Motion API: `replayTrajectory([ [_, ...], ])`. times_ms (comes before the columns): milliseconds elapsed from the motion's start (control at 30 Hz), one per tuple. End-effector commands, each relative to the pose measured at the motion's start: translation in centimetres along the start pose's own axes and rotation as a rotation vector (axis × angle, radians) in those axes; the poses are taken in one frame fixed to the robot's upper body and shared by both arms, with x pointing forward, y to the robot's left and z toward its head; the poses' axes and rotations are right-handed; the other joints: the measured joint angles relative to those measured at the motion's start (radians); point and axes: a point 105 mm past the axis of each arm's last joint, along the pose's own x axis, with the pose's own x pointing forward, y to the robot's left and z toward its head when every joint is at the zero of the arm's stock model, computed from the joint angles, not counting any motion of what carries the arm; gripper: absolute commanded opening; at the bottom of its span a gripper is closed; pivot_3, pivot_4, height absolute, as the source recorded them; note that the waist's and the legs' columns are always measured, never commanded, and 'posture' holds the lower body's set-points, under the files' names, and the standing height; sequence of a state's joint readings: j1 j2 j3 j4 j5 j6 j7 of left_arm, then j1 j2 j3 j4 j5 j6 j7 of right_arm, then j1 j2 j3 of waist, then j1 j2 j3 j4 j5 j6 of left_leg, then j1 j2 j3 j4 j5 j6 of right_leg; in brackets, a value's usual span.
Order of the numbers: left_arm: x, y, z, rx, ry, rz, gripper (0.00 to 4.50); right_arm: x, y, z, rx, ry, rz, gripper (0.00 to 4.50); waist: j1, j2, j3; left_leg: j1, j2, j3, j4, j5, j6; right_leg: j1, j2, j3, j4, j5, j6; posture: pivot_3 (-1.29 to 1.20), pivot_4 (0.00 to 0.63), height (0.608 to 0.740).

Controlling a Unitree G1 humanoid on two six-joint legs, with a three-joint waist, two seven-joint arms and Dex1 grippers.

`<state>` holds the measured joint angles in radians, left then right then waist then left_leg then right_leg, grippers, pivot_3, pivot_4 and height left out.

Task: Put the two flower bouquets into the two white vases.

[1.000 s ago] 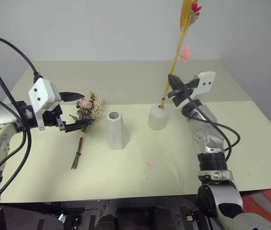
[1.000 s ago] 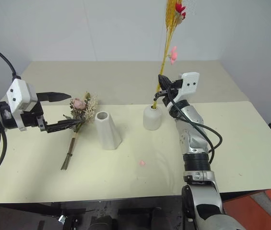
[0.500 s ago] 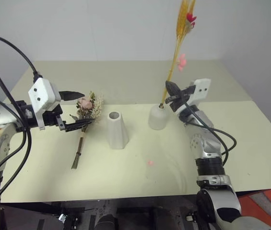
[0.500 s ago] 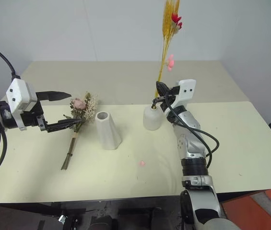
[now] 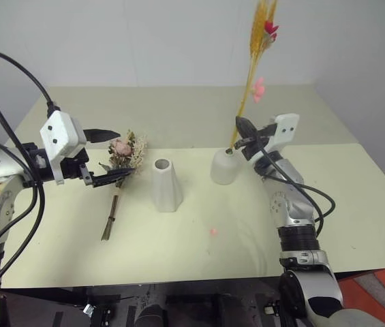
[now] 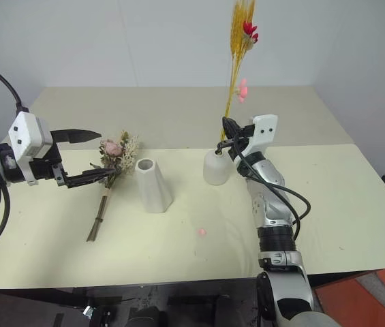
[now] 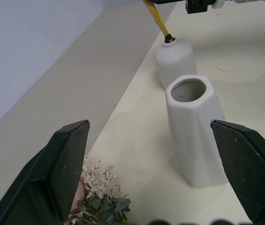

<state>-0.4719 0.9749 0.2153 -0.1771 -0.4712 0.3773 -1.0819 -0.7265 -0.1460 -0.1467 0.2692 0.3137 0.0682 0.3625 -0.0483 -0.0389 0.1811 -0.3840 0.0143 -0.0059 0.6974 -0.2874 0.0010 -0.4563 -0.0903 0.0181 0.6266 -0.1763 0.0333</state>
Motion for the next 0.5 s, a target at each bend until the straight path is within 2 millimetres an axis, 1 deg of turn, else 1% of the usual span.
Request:
replayTrajectory([
  [33, -0.1, 0.4, 0.7, 0.036, -0.016, 0.02, 4.5, 0.0, 0.1, 0.9, -0.025, -0.045, -0.004, 0.03, 0.0, 0.0, 0.0, 0.0, 0.0, 0.0, 0.0, 0.0, 0.0, 0.0, 0.0, 0.0, 0.0, 0.0, 0.0, 0.0, 0.15, 0.74],
  [500, -0.2, 0.3, 0.6, 0.032, -0.013, 0.022, 4.5, -0.2, 0.0, -0.2, -0.027, -0.026, -0.015, 0.03, 0.0, 0.0, 0.0, 0.0, 0.0, 0.0, 0.0, 0.0, 0.0, 0.0, 0.0, 0.0, 0.0, 0.0, 0.0, 0.0, 0.15, 0.74],
])
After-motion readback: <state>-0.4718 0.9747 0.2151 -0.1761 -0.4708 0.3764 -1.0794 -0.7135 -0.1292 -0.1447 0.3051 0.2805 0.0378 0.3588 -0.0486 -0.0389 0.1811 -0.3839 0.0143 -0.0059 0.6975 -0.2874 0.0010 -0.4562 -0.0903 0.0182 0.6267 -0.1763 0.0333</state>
